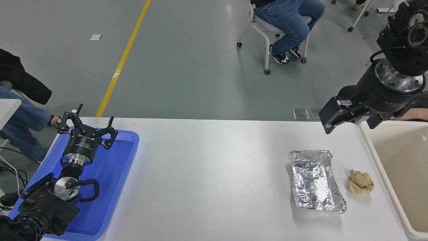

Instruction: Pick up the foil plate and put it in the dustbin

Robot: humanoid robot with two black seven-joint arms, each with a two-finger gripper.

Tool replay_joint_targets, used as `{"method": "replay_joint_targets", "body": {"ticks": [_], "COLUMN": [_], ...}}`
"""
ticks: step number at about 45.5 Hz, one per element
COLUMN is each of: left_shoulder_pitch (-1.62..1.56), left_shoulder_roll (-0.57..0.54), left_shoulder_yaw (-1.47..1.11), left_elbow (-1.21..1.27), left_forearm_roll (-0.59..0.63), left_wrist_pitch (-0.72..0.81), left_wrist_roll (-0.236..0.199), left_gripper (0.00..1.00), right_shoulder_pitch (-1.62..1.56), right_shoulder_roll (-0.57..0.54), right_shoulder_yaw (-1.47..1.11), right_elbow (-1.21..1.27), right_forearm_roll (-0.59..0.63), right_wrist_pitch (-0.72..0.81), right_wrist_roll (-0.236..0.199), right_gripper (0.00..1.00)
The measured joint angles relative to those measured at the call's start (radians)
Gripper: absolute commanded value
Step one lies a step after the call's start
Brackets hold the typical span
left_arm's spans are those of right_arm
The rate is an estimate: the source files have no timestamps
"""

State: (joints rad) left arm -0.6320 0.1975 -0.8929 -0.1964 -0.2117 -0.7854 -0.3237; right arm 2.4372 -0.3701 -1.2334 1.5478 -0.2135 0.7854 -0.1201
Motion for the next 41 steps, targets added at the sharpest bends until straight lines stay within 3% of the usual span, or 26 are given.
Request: {"method": "replay_joint_targets", "body": {"ticks": [41], "left_shoulder_pitch": [0.0], "left_shoulder_roll": [-0.003], "left_shoulder_yaw": [0.0], "left_elbow": [-0.001], "left_forearm_roll": [0.0], "left_wrist_pitch": [0.0], "left_wrist_roll": [0.001], "left_gripper": [1.0], "right_shoulder_pitch": [-0.081], "right_shoulder_roll": [-0.008], "right_shoulder_yaw": [0.01], "right_elbow": [-0.015], "right_forearm_roll": [-0.02], "right_wrist_pitch": [-0.026], "right_wrist_roll": [0.0], "right_gripper": [1.0]}}
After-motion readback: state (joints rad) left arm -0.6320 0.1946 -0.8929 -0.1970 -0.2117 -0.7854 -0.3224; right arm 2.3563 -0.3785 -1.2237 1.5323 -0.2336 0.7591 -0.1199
